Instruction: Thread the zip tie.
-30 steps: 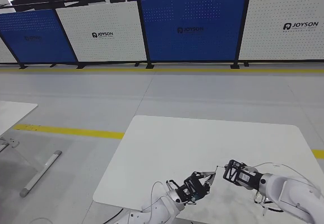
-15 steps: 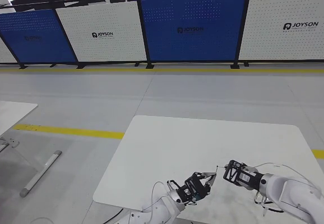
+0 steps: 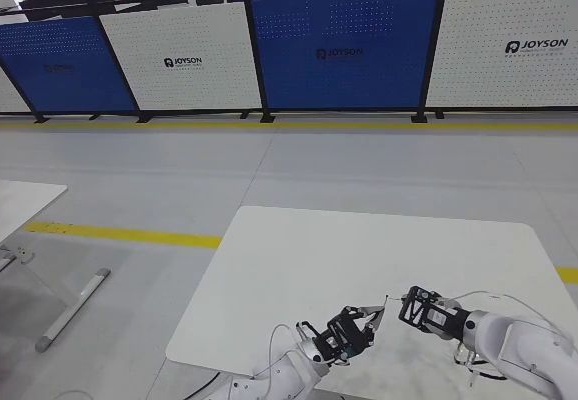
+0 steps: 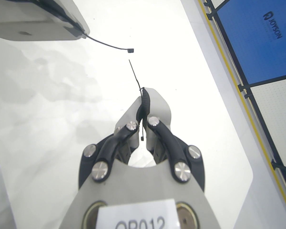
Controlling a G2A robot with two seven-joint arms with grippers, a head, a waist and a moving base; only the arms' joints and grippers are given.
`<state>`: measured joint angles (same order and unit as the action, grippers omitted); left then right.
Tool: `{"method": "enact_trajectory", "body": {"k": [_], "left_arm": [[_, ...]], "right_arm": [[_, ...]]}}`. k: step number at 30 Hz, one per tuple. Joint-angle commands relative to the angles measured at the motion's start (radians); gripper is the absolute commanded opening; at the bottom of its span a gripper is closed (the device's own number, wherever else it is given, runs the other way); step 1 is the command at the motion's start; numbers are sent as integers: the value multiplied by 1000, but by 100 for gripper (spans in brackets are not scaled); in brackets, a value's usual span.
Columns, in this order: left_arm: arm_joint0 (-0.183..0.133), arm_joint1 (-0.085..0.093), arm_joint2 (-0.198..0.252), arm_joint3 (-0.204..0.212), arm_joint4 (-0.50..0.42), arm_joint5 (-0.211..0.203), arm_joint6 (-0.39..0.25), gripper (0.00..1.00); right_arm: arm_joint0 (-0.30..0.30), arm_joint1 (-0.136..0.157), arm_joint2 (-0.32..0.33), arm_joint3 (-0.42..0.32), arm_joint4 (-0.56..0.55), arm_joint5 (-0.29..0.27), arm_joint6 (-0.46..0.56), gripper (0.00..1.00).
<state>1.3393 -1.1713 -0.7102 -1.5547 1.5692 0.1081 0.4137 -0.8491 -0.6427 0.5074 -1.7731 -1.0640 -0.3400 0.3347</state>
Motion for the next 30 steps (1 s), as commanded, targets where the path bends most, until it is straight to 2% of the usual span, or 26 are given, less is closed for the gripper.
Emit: {"method": "enact_trajectory", "body": {"k": [1,12,14,17,21,24,27,30], "left_arm": [[0,0,0,0,0,0,0,0],[-1,0,-1,-1,1,2,-3,0],[-13,3,1,11,1,39,-3,0],[-20,14,-1,24,1,32,29,0],[-6,37,-60,18,-29,-96,62,0],[17,58,-103,6,-32,-193,79,0],[41,72,-135,-14,-33,-248,75,0],[57,77,-152,-27,-35,-250,73,0]], "right_arm": [[0,0,0,0,0,0,0,0],[0,0,0,0,0,0,0,0],[0,0,0,0,0,0,0,0],[0,0,0,0,0,0,0,0],[0,0,0,0,0,0,0,0],[0,0,0,0,0,0,0,0],[0,0,0,0,0,0,0,0],[0,0,0,0,0,0,0,0]]}}
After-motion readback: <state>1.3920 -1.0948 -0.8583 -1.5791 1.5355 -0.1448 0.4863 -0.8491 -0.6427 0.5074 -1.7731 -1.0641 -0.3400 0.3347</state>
